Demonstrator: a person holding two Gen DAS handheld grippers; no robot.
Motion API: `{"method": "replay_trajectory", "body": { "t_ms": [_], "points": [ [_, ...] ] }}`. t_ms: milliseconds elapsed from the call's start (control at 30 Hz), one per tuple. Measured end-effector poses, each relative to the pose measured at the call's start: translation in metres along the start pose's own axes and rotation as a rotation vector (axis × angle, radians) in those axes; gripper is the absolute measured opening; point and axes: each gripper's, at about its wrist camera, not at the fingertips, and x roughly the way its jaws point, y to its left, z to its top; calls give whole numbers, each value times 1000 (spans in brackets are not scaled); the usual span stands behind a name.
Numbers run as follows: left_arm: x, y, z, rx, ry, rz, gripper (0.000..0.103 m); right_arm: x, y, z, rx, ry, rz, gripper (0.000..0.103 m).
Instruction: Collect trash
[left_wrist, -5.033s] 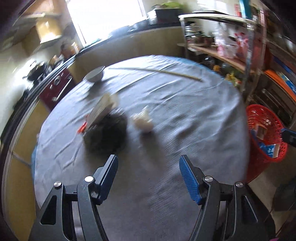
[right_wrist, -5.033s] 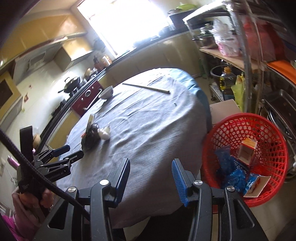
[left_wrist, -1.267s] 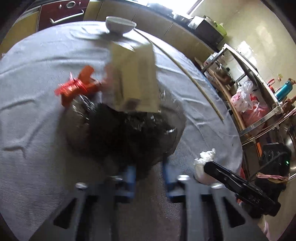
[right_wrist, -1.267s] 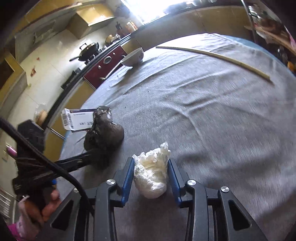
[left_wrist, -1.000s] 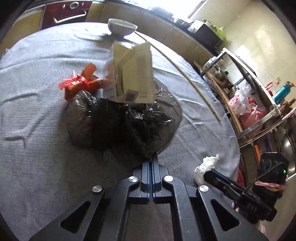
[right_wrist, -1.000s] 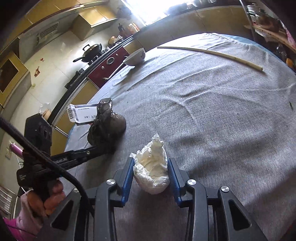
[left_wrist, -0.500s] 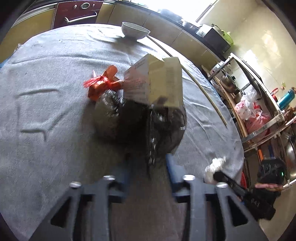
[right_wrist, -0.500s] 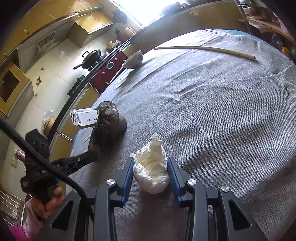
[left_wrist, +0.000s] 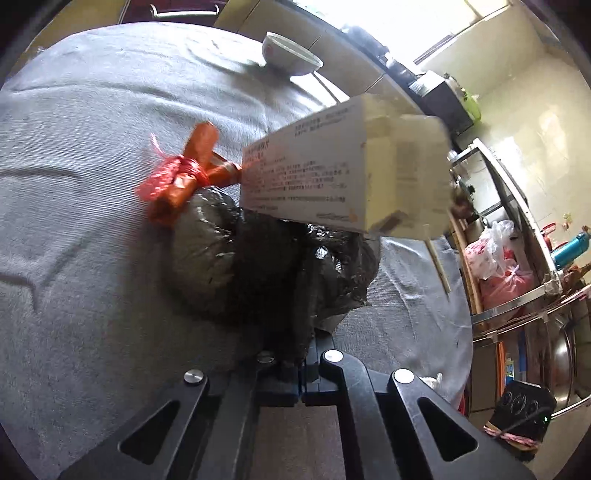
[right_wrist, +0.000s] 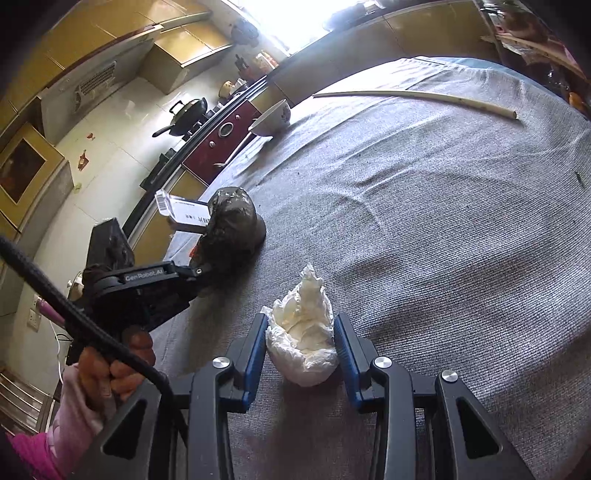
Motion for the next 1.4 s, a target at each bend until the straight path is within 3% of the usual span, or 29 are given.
{"method": "replay_trajectory", "body": {
  "t_ms": [200,433,600,633,700,767,900,1000,1400],
  "points": [
    [-49,-10,-18,135,-70,-10,0,0,1,-1,-3,-5,-8,40],
    [-113,8,-52,202,-76,-7,0,-1,8,-4,-13,-3,-32,39],
    [-143,29,-76,230,-74,62,0,-2,11,-7,-15,-1,-45,39],
    [-146,33,-79,232,-68,84,3,-2,13,-7,-17,1,-48,39],
    [-148,37,-82,231,-55,106,23,-2,15,-9,-20,6,-53,39],
    [-153,38,-84,225,-73,119,65,-3,19,-10,-35,14,-62,39],
    [-164,35,-86,245,-119,117,70,-4,28,-14,-76,36,-80,43],
    [-163,33,-84,259,-122,184,71,-4,31,-17,-86,57,-91,53],
    [-176,51,-74,257,-164,383,73,-24,34,-9,-101,26,-91,56]
  ]
}}
